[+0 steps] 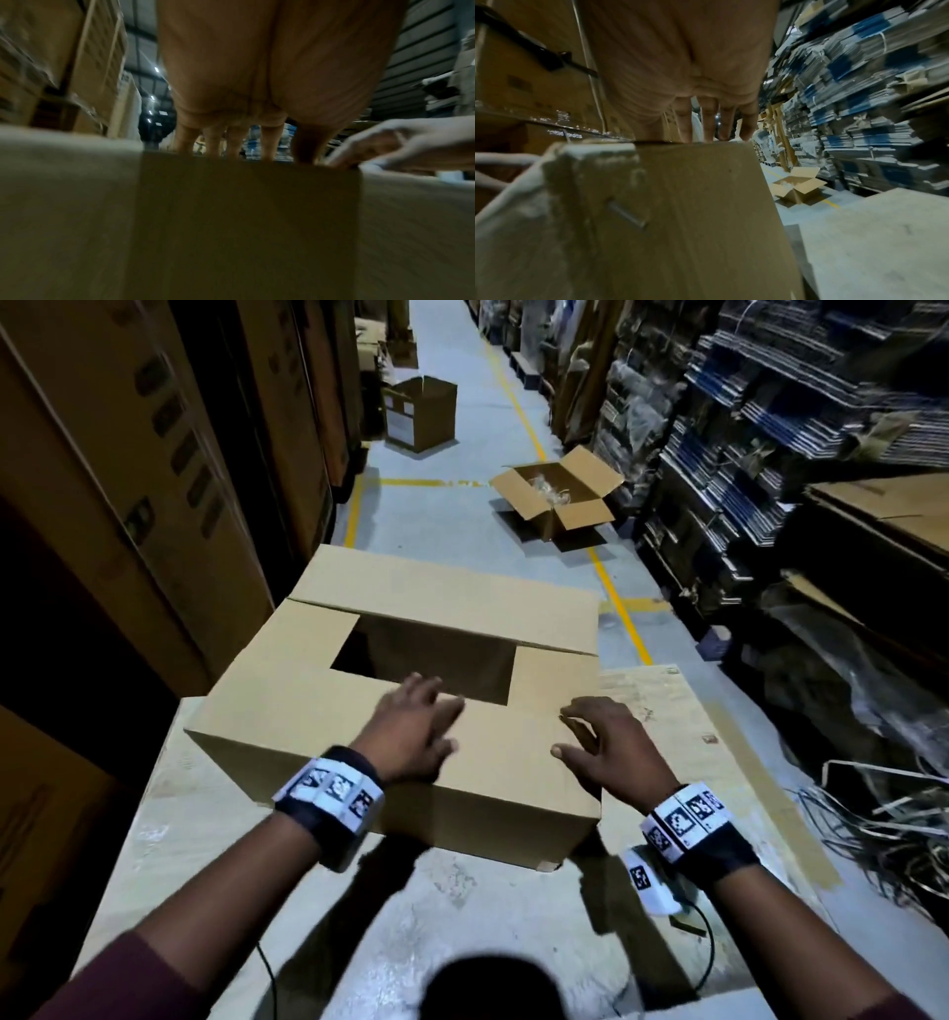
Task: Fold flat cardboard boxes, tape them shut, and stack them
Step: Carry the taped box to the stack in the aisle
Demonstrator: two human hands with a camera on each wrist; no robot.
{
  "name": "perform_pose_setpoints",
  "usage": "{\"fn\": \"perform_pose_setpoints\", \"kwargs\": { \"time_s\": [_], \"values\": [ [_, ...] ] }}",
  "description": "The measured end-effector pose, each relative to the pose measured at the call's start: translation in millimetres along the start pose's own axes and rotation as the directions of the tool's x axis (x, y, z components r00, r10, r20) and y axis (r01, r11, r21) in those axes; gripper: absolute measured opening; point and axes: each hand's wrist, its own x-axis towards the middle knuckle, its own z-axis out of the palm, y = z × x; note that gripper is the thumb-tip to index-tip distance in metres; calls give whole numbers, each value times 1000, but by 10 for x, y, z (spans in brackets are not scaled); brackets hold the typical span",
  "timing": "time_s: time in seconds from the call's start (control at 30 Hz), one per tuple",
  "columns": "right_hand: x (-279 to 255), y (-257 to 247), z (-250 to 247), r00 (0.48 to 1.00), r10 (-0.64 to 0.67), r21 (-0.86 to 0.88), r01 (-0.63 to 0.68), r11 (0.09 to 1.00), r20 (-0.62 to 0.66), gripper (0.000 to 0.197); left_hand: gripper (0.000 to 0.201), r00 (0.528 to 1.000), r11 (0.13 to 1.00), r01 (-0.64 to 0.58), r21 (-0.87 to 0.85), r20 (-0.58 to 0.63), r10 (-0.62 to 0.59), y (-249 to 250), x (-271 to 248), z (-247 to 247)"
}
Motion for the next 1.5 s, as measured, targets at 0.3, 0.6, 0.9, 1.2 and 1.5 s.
{"fn": "perform_pose_setpoints", "kwargs": {
  "time_s": [0.3,0.6,0.9,1.2,1.5],
  "values": [
    [881,351,-133,881,467,407,-454,792,75,98,77,996,995,44,88,-76,-37,653,-101,428],
    [885,561,-236,956,285,796,-121,594,-67,48,98,994,996,-28,90,-102,37,671,-245,411],
    [1158,919,-107,947,-265,26,265,964,184,66,94,967,988,-119,103,-215,139,950,-265,619],
    [864,1142,79,997,-72,58,74,996,-42,61,73,954,959,-193,209,-186,233,405,-6,372],
    [-109,732,227,987,-158,28,158,987,1,85,99,993,934,-101,-343,-99,71,221,-491,324]
  ]
}}
